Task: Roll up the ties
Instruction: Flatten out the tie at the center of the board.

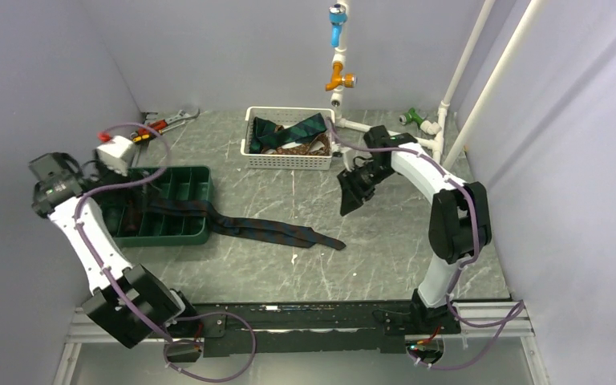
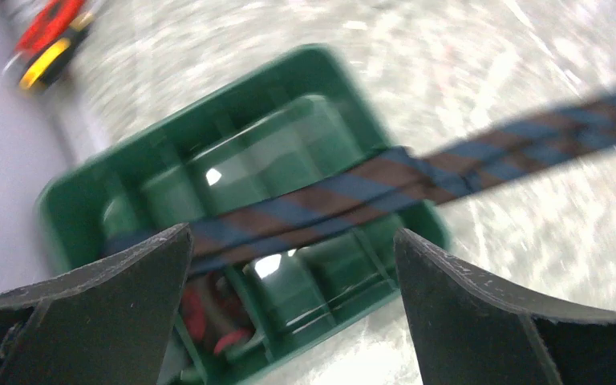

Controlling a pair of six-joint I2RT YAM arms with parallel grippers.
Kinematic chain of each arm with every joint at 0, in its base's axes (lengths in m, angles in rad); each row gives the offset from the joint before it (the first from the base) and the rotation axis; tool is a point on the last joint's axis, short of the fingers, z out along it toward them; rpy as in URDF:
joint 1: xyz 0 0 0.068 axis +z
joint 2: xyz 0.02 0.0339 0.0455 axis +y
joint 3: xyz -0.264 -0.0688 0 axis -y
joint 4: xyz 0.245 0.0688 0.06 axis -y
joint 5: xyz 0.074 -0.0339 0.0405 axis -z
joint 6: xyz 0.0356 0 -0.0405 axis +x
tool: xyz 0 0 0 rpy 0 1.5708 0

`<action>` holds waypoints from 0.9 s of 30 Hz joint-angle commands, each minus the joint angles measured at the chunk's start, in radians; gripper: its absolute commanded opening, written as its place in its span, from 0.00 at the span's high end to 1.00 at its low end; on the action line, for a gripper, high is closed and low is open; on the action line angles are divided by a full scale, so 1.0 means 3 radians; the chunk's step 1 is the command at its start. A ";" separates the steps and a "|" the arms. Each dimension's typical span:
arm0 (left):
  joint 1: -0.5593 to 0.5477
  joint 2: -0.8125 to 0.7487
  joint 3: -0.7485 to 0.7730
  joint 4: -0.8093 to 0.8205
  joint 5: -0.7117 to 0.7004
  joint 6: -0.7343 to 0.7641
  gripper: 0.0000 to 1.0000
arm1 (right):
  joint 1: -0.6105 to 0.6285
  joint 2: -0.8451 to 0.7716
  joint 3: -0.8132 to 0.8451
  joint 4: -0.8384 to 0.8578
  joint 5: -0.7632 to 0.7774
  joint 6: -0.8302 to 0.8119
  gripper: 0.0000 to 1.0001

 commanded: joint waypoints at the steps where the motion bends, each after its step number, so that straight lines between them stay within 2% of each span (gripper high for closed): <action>1: -0.0768 -0.0123 0.0091 -0.1492 0.0455 0.2211 0.00 | -0.0251 -0.0286 -0.0125 -0.0169 -0.0028 -0.0021 0.56; 2: -0.1069 -0.0184 0.0016 -0.1379 0.0418 0.2230 0.01 | -0.0289 -0.0312 -0.0174 -0.0190 -0.0022 -0.0029 0.57; 4: -0.1782 -0.0306 -0.0242 -0.0769 0.0259 0.1863 0.03 | -0.0381 -0.0352 -0.0275 -0.0163 -0.0029 0.0017 0.59; 6: -0.2585 -0.0330 -0.0503 -0.0115 -0.0006 0.1502 0.12 | -0.0479 -0.0365 -0.0352 -0.0111 -0.0049 0.0126 0.61; 8: -0.3317 -0.0171 -0.0634 0.0247 -0.0246 0.1424 0.21 | -0.0564 -0.0356 -0.0383 -0.0088 -0.0067 0.0196 0.63; 11: -0.4038 0.0314 -0.0598 0.0552 -0.0459 0.1329 0.33 | -0.0653 -0.0387 -0.0381 -0.0077 -0.0043 0.0270 0.66; 15: -0.4607 0.0981 -0.0363 0.0975 -0.0612 0.1079 0.39 | -0.0779 -0.0486 -0.0429 -0.0110 -0.0020 0.0303 0.66; 18: -0.4891 0.1408 -0.0099 0.1100 -0.0662 0.0938 0.41 | -0.0864 -0.0581 -0.0522 -0.0092 0.0064 0.0322 0.66; 22: -0.5195 0.1834 0.0164 0.1219 -0.0880 0.0803 0.44 | -0.0966 -0.0728 -0.0615 -0.0095 0.0159 0.0347 0.67; 27: -0.5408 0.2175 0.0357 0.1359 -0.0992 0.0699 0.48 | -0.1047 -0.0866 -0.0709 -0.0174 0.0187 0.0340 0.67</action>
